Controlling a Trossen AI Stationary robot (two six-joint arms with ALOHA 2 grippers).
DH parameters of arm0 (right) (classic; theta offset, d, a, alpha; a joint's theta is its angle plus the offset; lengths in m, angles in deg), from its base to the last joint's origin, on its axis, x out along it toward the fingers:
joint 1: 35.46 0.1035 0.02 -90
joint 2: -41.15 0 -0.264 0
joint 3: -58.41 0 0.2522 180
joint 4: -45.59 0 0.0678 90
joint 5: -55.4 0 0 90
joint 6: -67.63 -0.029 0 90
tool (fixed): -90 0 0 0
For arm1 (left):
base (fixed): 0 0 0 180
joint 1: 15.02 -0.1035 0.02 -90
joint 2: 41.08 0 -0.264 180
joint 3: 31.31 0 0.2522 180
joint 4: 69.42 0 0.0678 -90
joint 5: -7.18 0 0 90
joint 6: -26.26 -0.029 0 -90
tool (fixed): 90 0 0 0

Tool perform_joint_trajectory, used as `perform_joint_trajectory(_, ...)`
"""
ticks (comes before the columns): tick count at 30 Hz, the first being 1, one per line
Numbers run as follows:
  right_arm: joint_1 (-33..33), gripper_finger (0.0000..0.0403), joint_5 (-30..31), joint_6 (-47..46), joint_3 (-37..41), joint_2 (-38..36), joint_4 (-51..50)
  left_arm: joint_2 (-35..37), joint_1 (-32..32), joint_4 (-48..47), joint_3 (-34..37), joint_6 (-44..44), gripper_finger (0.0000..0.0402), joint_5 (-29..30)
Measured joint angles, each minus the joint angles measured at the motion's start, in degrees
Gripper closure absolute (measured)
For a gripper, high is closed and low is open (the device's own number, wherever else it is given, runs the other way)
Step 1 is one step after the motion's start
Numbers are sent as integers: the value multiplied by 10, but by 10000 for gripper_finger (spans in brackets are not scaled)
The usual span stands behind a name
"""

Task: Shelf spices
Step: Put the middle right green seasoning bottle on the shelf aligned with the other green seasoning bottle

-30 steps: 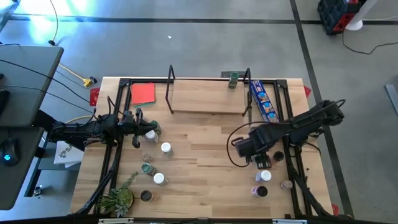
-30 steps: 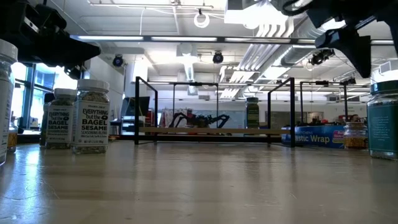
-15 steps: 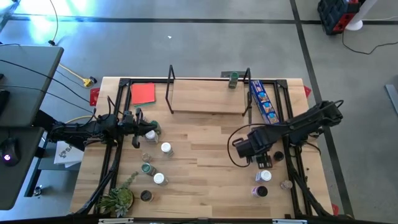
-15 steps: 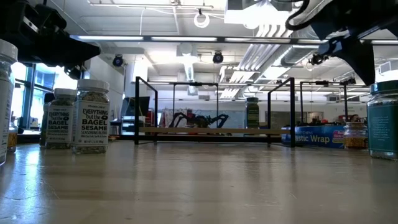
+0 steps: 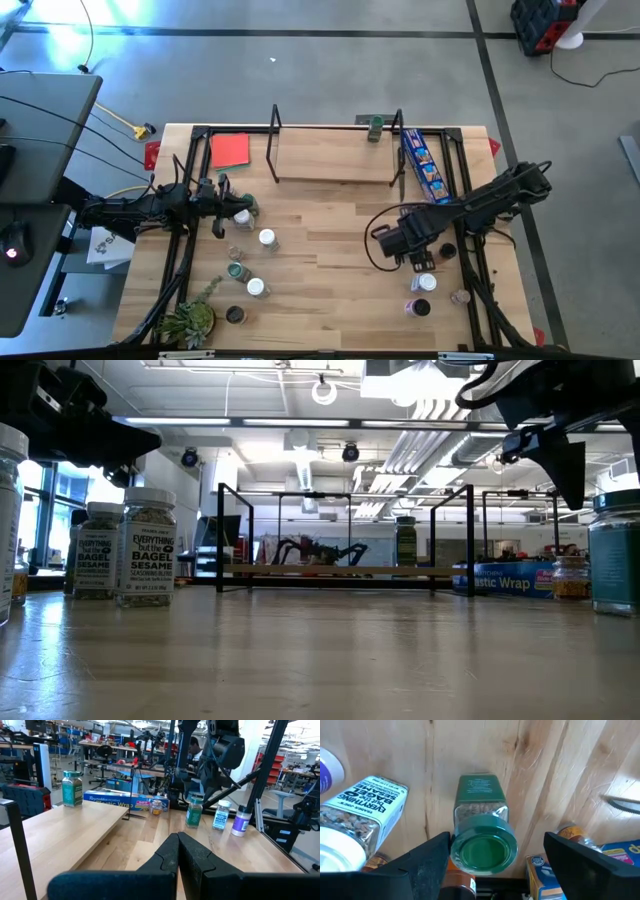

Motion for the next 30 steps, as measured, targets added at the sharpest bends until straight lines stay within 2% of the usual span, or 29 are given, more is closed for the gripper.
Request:
perform_joint_trajectory(9, 0, 140, -3, 4, 0, 0, 2, 0, 0, 0, 0, 10, 401, 0)
perform_joint_trajectory(21, 11, 143, -13, 3, 0, 0, 10, 0, 0, 0, 0, 27, 401, 0)
perform_joint_trajectory(30, 29, 141, -22, -42, 48, 0, 44, 0, 0, 0, 0, 29, 401, 0)
